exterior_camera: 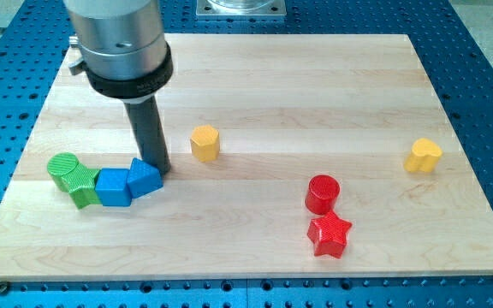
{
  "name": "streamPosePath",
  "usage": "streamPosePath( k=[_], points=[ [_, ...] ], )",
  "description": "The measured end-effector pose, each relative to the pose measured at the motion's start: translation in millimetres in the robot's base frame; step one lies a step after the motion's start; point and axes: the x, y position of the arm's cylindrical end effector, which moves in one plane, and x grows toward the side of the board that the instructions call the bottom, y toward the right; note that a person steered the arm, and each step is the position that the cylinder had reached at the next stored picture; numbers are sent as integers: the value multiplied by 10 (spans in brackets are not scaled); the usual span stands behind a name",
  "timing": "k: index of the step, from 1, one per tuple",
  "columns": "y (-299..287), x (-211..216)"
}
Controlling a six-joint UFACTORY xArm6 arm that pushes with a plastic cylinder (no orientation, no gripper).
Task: Move the yellow blocks to the red blocks
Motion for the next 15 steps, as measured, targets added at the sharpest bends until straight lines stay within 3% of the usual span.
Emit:
streamPosePath(
  k=[1,2,3,4,5,9,10,11,12,13,14,15],
  points=[
    [-204,-10],
    [89,-32],
    [303,-429],
    [942,-361],
    [1526,33],
    [1494,453],
    [1993,-50],
    [3243,-349],
    [3985,-465],
    [3912,-90],
    [3273,298],
    [3447,-57]
  ],
)
